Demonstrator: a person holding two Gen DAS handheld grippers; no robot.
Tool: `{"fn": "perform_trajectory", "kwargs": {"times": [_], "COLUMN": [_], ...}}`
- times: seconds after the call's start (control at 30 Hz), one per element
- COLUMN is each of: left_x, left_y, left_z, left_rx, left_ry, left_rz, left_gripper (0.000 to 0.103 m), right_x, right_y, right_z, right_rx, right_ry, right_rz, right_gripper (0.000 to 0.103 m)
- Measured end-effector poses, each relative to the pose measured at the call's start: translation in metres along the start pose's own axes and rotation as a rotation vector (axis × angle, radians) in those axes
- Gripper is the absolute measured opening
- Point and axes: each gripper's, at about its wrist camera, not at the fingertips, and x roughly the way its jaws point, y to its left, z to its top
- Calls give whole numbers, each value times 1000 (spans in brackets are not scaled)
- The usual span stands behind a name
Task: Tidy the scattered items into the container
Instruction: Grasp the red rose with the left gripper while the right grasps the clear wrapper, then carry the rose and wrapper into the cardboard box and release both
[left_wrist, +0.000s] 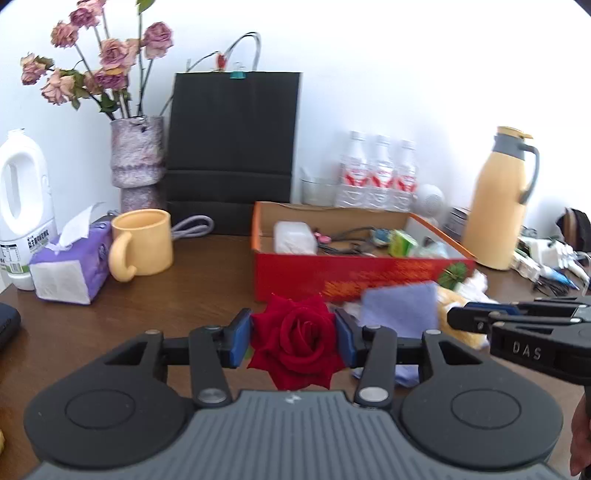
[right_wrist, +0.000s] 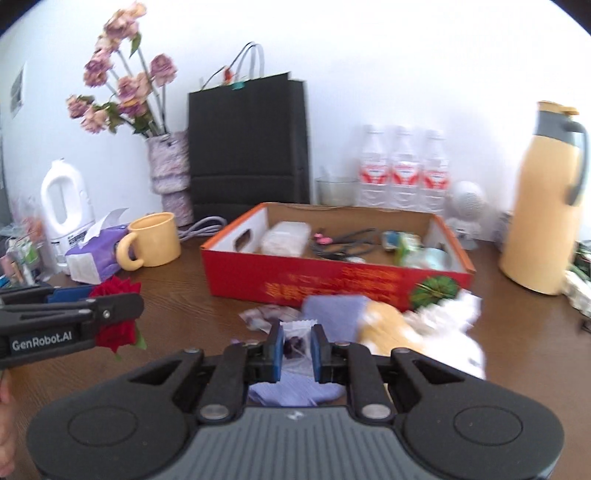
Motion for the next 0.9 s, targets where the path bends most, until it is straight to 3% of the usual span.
{"fn": "perform_trajectory", "kwargs": {"times": [0.27, 0.57, 0.73, 0.9], "left_x": [-40, -72, -72, -46], "left_y": [-52, -66, -63, -53], "left_z": [-41, -49, -43, -4], "left_rx": [65, 100, 97, 86], "left_ry": [9, -23, -29, -65], "left_rz": [-67, -87, -88, -91], "left_gripper": [48, 48, 48, 48], "right_x": [-74, -107, -110, -87], "right_y": [-27, -24, -19, -33], "right_z": [-45, -59, -54, -21], "right_rx": [56, 81, 74, 60], "right_ry": [-79, -119, -124, -138], "right_rz": [-75, -57, -44, -56], "right_gripper": [15, 15, 15, 15]}}
